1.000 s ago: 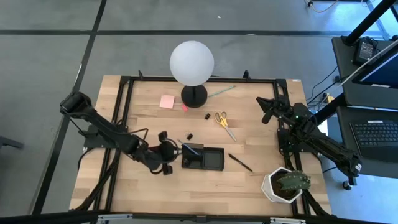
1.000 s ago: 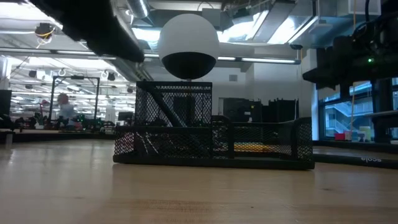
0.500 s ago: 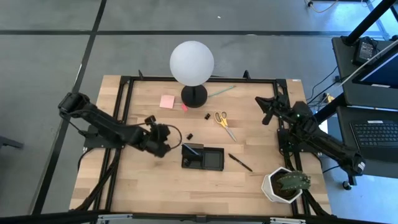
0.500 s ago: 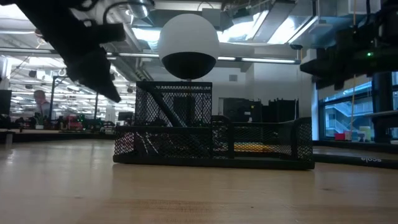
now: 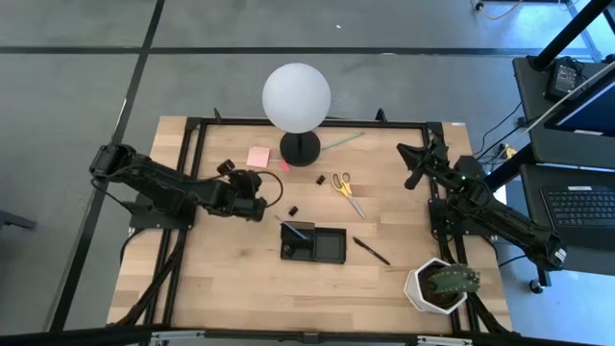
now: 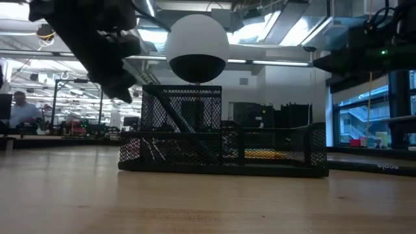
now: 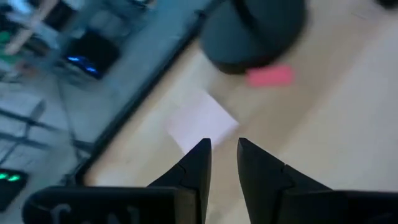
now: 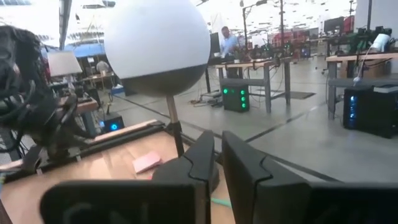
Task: Pick and place office supplies into organizer
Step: Put the pink sticky note into the black desk organizer
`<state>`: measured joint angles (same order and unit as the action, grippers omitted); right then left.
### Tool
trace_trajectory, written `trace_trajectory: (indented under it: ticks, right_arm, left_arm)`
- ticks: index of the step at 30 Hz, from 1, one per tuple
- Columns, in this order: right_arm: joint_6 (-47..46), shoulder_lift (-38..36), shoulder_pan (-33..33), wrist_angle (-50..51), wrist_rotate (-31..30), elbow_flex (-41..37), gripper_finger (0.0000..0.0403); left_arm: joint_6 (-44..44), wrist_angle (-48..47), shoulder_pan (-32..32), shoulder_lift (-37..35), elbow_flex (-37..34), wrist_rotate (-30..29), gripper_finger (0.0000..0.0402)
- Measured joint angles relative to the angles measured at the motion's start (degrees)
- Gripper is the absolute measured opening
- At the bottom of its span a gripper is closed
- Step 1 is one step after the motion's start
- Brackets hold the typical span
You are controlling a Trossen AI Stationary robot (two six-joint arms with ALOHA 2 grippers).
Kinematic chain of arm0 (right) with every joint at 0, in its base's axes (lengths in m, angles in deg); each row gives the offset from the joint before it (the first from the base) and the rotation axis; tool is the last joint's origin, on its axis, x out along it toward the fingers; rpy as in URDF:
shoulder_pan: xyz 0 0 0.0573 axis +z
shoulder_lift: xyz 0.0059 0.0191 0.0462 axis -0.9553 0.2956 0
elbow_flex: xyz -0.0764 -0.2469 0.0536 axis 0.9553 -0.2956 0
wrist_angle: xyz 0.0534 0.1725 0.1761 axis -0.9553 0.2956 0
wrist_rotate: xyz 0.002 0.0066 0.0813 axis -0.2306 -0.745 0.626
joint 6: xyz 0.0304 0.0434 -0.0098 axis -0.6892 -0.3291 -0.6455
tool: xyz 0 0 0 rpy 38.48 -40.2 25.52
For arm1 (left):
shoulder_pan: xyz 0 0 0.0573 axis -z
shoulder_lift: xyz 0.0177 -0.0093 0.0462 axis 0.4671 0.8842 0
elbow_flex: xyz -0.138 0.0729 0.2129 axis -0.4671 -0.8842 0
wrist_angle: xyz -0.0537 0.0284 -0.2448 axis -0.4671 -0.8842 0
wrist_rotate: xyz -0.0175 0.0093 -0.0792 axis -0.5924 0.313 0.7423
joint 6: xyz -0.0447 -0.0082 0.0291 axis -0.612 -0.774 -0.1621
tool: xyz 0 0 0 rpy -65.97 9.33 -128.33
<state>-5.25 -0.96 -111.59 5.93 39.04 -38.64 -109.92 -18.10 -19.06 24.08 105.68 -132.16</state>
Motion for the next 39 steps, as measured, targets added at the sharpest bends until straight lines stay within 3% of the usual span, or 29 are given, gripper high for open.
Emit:
trace_trajectory:
  ticks: [8, 12, 21, 27, 30, 33, 39]
  right_arm:
    - [0.29, 0.00, 0.00, 1.23, 0.02, -0.45, 0.0037]
    - [0.02, 0.00, 0.00, 1.50, 0.02, -1.88, 0.0037]
    - [-0.14, 0.00, 0.00, 3.05, 0.08, -2.71, 0.0037]
    - [-1.55, 0.00, 0.00, 3.10, 0.13, -2.71, 0.0037]
    - [-1.69, 0.00, 0.00, 3.10, 0.13, -2.71, 0.0037]
    - [-2.52, 0.00, 0.00, 3.09, 0.15, -2.73, 0.0037]
    - [-2.84, 0.00, 0.00, 3.08, 0.11, -2.73, 0.0037]
  left_arm:
    - [-14.08, 0.24, -3.82, 0.00, 0.00, -1.08, 0.0072]
    - [-19.43, 0.33, -8.80, 0.00, 0.00, 3.53, 0.0072]
    - [-5.65, 2.82, -22.09, 0.02, -0.10, 16.00, 0.0072]
    - [8.34, 21.77, -30.57, 0.04, -5.21, 27.36, 0.0072]
    - [10.71, 27.74, -34.54, 0.04, -8.32, 31.56, 0.0065]
    - [10.88, 31.13, -37.32, 0.04, -10.33, 32.18, 0.0056]
    - [10.65, 36.88, -39.70, 0.07, -12.93, 36.25, 0.0041]
